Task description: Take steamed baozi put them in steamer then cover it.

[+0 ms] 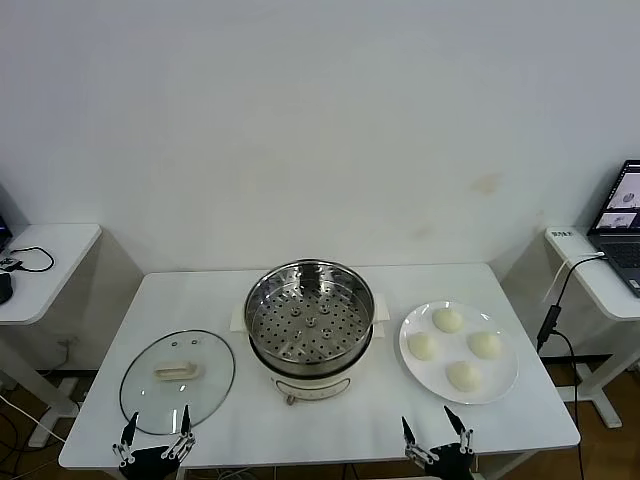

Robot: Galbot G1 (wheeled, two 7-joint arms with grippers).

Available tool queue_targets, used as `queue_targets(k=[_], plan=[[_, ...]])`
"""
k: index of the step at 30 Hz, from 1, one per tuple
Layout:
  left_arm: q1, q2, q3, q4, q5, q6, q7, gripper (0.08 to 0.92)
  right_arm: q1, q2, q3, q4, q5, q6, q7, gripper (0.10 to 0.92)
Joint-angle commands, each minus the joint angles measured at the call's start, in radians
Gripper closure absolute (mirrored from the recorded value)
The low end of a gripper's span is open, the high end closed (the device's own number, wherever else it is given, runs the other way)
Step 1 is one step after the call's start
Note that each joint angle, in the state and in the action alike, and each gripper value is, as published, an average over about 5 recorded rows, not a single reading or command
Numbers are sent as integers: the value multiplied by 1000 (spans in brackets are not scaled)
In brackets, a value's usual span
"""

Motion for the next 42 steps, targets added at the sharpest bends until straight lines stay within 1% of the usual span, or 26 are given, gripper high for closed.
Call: queue_targets(k=[1,7,10,14,19,21,26,29,33,38,42], plan=[[-1,2,0,-10,36,61,-10,177,57,-79,88,4,-259,-2,32,203],[-29,2,-3,-11,123,59,12,177,197,-227,144,-28,-465,-62,-9,203],[-47,-3,-1,-12,149,59,14,177,290,-319,144,-56,-517,-99,-65,203],[-68,-14,5,-15,176,61,11,177,431,-467,109,-118,-524,-143,-182,203],[-80,-25,9,-16,200,54,7,177,627,-659,1,-249,-526,-140,-354,203],[-81,-27,13,-16,208,53,5,177,713,-731,-65,-296,-500,-150,-406,203],[-83,-30,20,-14,223,49,-1,177,953,-868,-279,-401,-358,-202,-546,203],[-86,-31,21,-12,229,44,-5,177,1085,-902,-426,-448,-291,-241,-623,203],[-87,-29,19,-12,230,45,-6,177,1261,-904,-630,-540,-268,-254,-711,203],[-85,-27,16,-14,227,48,-8,177,1506,-821,-893,-712,-269,-219,-788,203],[-85,-28,11,-15,228,48,-8,177,1639,-726,-1017,-814,-264,-188,-850,203]])
